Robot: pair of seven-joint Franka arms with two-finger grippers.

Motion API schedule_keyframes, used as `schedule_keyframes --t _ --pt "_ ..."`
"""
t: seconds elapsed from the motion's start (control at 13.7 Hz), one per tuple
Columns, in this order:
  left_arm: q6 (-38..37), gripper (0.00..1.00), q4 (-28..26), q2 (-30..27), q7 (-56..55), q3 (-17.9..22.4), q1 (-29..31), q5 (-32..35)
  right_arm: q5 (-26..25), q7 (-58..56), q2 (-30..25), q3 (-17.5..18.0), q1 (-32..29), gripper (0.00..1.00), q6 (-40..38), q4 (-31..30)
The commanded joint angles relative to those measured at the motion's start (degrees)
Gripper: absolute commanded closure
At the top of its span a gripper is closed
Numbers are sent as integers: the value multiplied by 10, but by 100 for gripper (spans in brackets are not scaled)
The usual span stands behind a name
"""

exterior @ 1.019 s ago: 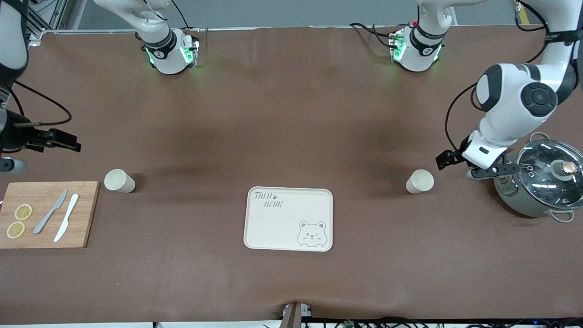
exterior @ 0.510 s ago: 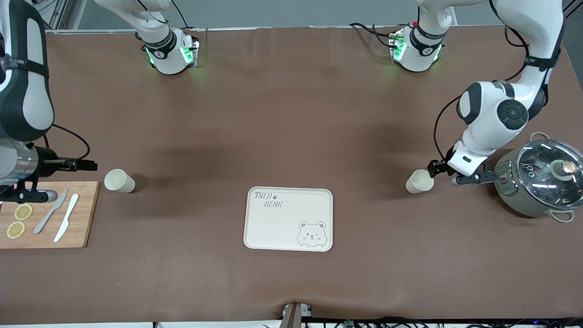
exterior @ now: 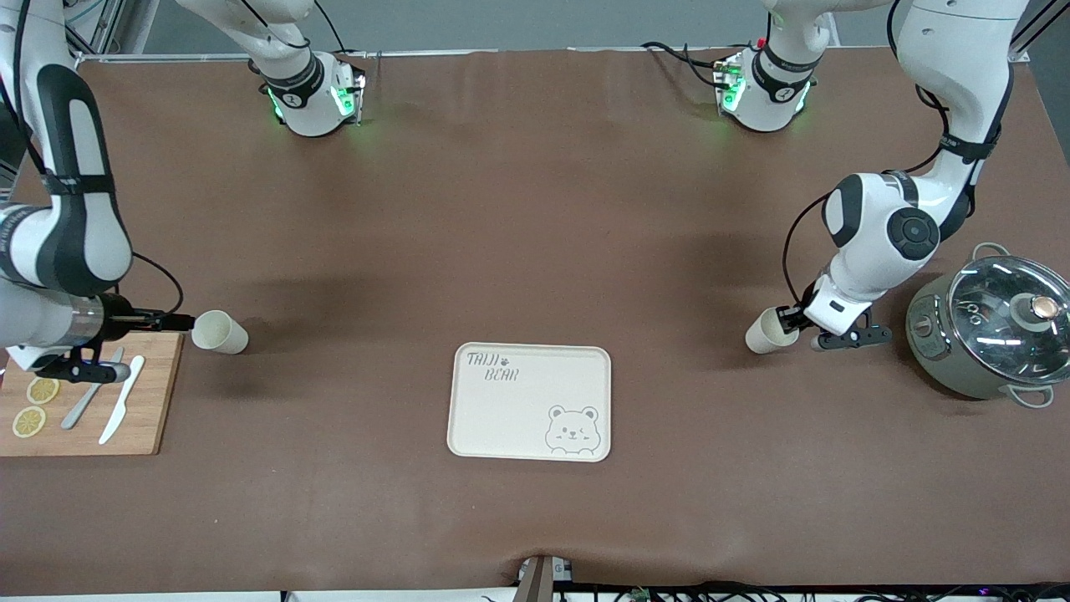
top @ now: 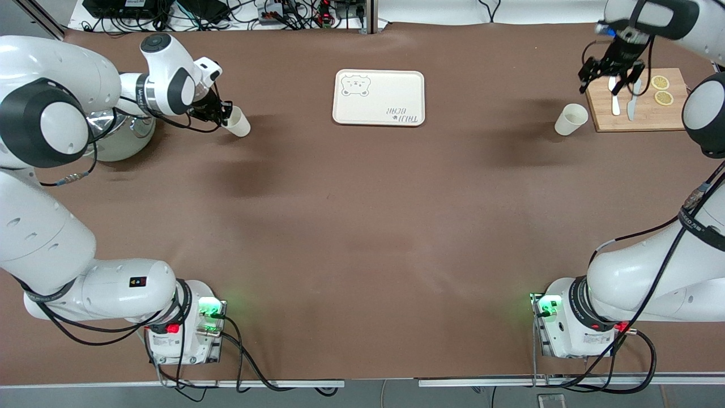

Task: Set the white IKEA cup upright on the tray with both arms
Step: 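Grasp the nearer white cup with each gripper around its side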

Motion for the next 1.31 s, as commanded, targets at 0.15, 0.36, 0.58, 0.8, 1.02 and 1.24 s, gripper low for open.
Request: schedule_keyframes --t 0.15,0.36,0.58,0.8,1.02,1.24 --pt "0 100 4 -2 -6 -4 -2 -8 -1 -18 -14 8 -26 0 59 -72" --pt "-3 100 16 -3 -29 -5 -4 -8 2 -17 -3 8 -29 8 77 -81" --pt "-6 100 31 -3 -53 -18 -8 -8 21 -16 22 9 -30 17 109 -80" --pt "-7 100 46 -2 -69 -26 -10 -8 29 -17 27 9 -29 79 112 -81" --pt "-30 100 74 2 -114 -43 -14 -8 29 -17 27 9 -28 100 112 -79" --pt "-70 100 124 15 -153 -48 -44 -8 29 -17 25 10 -27 100 97 -62"
